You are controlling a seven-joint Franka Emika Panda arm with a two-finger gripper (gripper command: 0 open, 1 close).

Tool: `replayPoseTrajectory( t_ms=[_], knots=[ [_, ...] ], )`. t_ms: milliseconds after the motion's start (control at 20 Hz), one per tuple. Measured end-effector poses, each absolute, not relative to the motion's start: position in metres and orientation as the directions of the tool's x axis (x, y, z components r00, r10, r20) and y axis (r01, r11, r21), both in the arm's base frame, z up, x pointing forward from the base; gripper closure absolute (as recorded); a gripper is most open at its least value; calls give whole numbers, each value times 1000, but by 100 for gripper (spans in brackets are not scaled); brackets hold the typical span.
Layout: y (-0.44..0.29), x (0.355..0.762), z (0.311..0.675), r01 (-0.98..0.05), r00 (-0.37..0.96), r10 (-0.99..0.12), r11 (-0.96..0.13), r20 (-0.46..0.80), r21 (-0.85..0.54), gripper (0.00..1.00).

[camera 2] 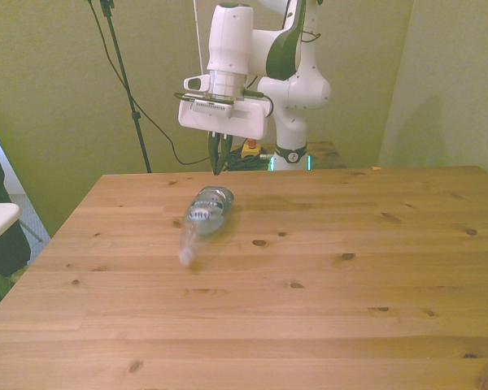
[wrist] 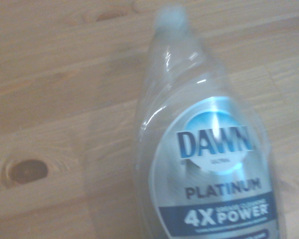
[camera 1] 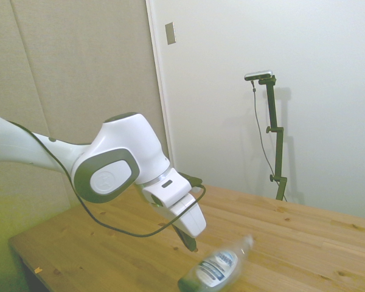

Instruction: Knock down the dish soap

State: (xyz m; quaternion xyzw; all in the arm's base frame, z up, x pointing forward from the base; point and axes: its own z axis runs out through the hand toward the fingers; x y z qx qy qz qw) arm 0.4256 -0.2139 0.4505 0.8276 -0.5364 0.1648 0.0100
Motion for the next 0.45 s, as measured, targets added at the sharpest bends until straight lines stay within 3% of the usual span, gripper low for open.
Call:
replayPoseTrajectory(
  t_ms=[450],
  knots=[
    [-224, 480, 444, -901, 324, -903, -385, 281, -199, 100]
  ],
)
